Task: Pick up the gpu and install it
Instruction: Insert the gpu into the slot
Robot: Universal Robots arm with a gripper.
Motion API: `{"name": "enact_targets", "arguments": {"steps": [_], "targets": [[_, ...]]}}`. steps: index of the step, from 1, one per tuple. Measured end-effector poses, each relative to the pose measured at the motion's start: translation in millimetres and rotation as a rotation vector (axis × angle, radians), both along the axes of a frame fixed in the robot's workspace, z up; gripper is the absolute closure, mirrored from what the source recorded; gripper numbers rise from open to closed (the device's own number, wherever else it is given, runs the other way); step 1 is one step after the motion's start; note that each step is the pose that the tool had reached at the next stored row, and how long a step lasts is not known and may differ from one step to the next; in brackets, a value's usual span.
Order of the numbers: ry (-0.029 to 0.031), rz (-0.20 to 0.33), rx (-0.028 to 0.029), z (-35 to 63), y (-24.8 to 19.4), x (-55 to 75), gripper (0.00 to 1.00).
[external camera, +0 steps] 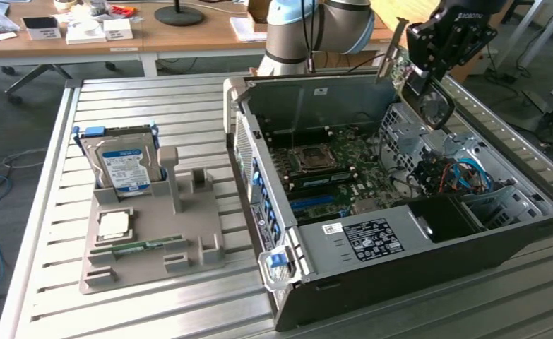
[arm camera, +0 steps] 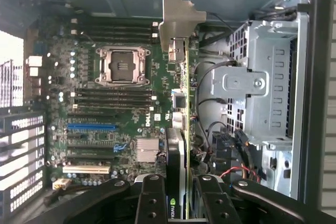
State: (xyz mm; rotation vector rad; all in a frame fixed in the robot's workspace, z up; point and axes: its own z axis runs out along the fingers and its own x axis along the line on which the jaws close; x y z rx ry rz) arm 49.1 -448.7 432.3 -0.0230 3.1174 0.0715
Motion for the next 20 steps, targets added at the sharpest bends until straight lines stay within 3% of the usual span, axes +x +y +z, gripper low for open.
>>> {"name": "enact_targets", "arguments": {"steps": [20], "targets": [[-0.0003,0.362,-0.0029,-2.2,0.0,0.0,0.73]]}}
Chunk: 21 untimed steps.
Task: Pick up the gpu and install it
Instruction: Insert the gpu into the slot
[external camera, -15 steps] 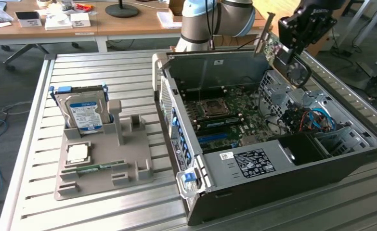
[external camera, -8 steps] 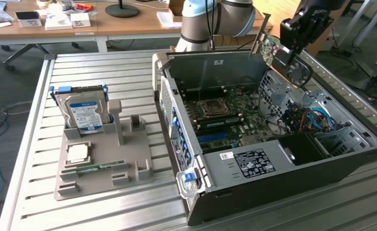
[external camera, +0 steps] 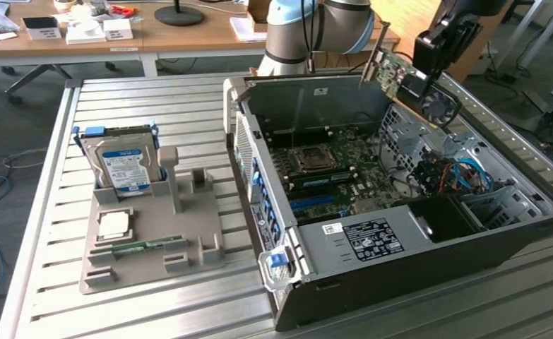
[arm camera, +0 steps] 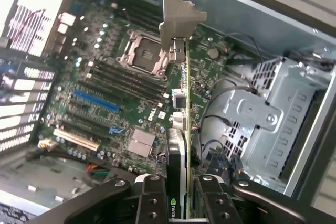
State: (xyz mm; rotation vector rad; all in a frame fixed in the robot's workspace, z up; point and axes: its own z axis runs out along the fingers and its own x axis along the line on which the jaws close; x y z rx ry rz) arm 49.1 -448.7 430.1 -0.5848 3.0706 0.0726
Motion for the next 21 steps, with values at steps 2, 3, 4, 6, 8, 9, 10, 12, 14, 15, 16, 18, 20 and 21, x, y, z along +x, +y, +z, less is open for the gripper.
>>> {"name": "enact_targets", "arguments": {"steps": [2,3,4,6,8,9,10,12,14,15,16,18,20,21], "targets": [[0.0000,0.038,-0.0005,-0.3,0.0,0.0,0.73],[0.0000,0.056,-0.0010,-0.4,0.0,0.0,0.73],[0.0000,0.072,-0.0019,-0.6,0.0,0.0,0.73],[0.0001,0.105,-0.0045,-0.8,0.0,-0.1,0.73],[0.0002,0.139,-0.0067,-0.8,0.0,-0.1,0.73],[0.0002,0.158,-0.0078,-0.9,0.0,-0.1,0.73],[0.0001,0.176,-0.0088,-1.0,0.0,-0.1,0.73],[0.0003,0.208,-0.0122,-1.1,0.0,-0.1,0.73],[0.0005,0.240,-0.0156,-1.2,0.0,-0.1,0.73],[0.0005,0.256,-0.0170,-1.3,0.0,-0.1,0.73],[0.0005,0.273,-0.0182,-1.4,0.0,-0.1,0.73],[0.0004,0.306,-0.0198,-1.5,0.0,-0.1,0.73],[0.0004,0.335,-0.0212,-1.6,0.0,-0.2,0.73],[0.0003,0.347,-0.0217,-1.6,0.0,-0.2,0.73]]}}
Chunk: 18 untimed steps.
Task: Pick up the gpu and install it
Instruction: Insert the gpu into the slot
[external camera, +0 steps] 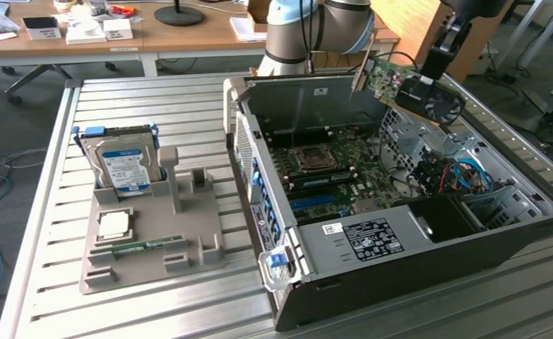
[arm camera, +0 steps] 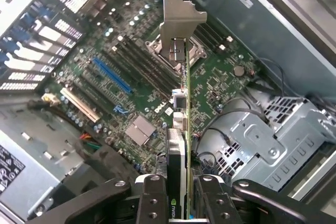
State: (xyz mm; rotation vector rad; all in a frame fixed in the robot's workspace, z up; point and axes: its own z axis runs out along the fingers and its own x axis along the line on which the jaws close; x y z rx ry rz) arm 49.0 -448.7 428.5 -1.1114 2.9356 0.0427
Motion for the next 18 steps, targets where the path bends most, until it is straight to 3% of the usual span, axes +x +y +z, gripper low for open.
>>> {"name": "enact_targets", "arguments": {"steps": [11,18], "targets": [[0.0001,0.058,-0.0091,-0.1,0.0,0.0,0.73],[0.0000,0.060,-0.0094,-0.1,0.0,0.0,0.73]]}}
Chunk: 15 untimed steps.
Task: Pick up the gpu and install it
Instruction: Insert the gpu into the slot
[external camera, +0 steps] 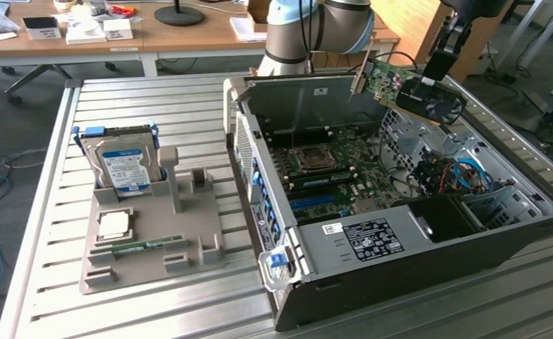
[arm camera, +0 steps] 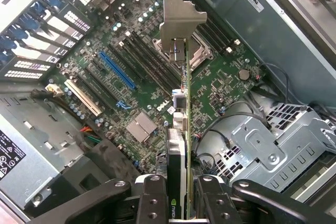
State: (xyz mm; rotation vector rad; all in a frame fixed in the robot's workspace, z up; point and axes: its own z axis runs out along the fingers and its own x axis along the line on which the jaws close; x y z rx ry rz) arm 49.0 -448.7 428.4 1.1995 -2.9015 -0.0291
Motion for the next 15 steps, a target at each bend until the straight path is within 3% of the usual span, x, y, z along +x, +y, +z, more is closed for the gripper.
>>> {"name": "enact_targets", "arguments": {"steps": [9,15], "targets": [[0.0000,0.003,0.0000,0.0,0.0,0.0,0.73],[0.0000,0.073,0.0000,-0.1,0.0,-0.1,0.73]]}}
